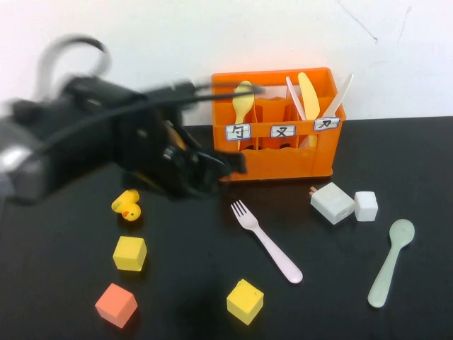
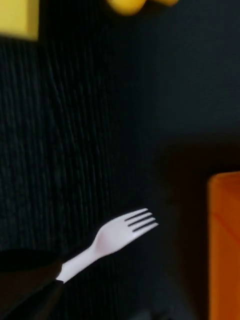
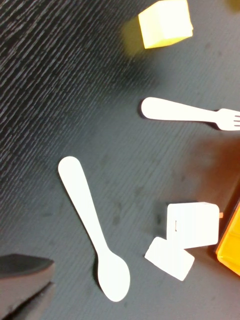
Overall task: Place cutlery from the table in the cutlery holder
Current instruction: Pick up the fork
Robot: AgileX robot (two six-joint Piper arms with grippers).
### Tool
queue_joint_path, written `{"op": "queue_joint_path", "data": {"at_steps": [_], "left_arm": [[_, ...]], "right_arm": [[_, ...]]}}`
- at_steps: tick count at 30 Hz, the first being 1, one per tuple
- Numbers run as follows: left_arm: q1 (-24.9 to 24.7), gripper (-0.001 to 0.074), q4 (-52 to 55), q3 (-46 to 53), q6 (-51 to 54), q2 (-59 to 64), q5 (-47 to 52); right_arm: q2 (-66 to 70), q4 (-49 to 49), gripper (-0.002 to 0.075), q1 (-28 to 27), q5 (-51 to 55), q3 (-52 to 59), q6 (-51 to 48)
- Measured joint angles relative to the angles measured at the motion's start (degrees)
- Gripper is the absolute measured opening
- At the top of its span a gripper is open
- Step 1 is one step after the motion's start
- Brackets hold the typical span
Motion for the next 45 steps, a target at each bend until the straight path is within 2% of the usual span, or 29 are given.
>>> {"op": "queue_joint_path", "data": {"at_steps": [3,8,10,14,18,26,35,42,45], "left_arm": [[0.0,0.0055,-3.3,-0.7,0.5,6.5,-1.3],[0.0,0.0305,-12.4,-6.0,3.0,15.3,-1.3],[0.0,0.0384,-15.3,-8.4,3.1,18.1,-1.3],[-0.1,0.0436,-17.5,-13.1,3.1,23.4,-0.4],[-1.1,0.0445,-16.6,-17.6,3.1,27.2,2.0],[-5.6,0.0445,-2.4,-28.9,-0.7,32.9,13.6],[-6.9,0.0444,2.6,-31.2,-1.4,34.0,24.2],[-6.9,0.0331,3.4,-31.2,-1.4,34.0,26.4],[-6.9,0.0309,4.4,-31.2,-1.4,34.0,25.9]], "right_arm": [[0.0,0.0,-0.0002,0.0,0.0,0.0,0.0],[0.0,0.0,-0.0002,0.0,0.6,0.0,0.0],[0.0,0.0,-0.0002,0.0,0.7,0.0,0.0],[0.0,0.0,-0.0002,0.0,0.8,0.0,0.0],[0.0,0.1,-0.0002,0.0,0.9,0.0,0.0],[0.0,1.1,-0.0002,0.0,0.9,0.0,0.0],[0.0,1.6,-0.0002,0.0,1.4,0.0,0.0],[0.0,2.0,-0.0002,0.0,1.5,0.0,0.0],[0.0,2.0,-0.0002,0.0,1.5,0.0,0.0]]}}
